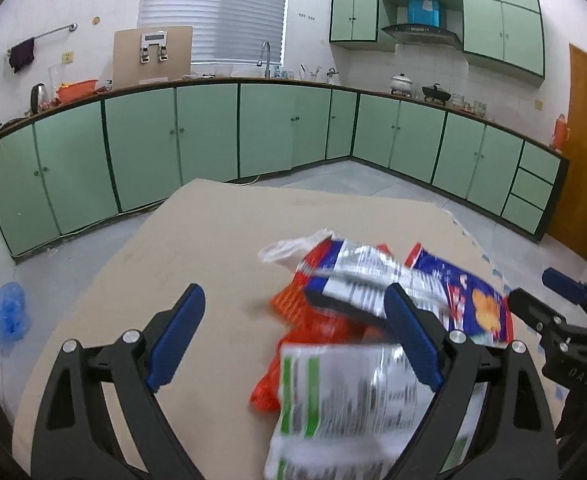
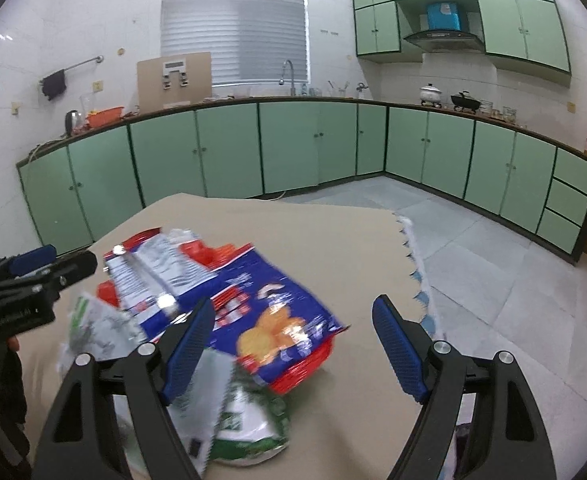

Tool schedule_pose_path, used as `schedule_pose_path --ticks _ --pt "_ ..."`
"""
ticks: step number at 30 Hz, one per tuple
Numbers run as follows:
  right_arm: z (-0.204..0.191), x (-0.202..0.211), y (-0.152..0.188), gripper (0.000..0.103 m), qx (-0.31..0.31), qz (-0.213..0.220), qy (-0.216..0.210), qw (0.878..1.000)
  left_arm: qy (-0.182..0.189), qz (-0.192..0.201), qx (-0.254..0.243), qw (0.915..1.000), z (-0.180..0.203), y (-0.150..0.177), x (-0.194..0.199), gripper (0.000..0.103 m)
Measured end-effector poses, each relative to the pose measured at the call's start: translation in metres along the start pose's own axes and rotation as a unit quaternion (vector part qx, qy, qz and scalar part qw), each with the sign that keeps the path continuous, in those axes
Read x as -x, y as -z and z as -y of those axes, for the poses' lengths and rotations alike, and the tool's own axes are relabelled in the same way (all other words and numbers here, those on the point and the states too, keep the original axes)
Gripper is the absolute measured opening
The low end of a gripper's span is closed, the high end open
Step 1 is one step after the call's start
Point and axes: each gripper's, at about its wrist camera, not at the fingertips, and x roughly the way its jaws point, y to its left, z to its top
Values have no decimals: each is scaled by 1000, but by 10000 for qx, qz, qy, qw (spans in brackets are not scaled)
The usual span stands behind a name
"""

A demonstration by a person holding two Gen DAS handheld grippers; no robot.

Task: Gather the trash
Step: 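Move both tools back over the pile of wrappers, then grasp a white snack wrapper with the left tool while the right tool grasps the blue biscuit bag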

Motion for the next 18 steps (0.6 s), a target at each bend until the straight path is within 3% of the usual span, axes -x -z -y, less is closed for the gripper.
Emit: schedule_pose_path --ticks 11,14,18 --pt "9 -30 -4 80 -70 -165 74 9998 279 -349 109 9989 1 -9 -47 85" --pt "13 -34 -1 80 -81 -222 89 9997 395 -445 58 9982 5 -5 -52 73" --pt "17 -36 1 80 -128 -257 79 9996 443 -531 45 9976 10 0 -56 50"
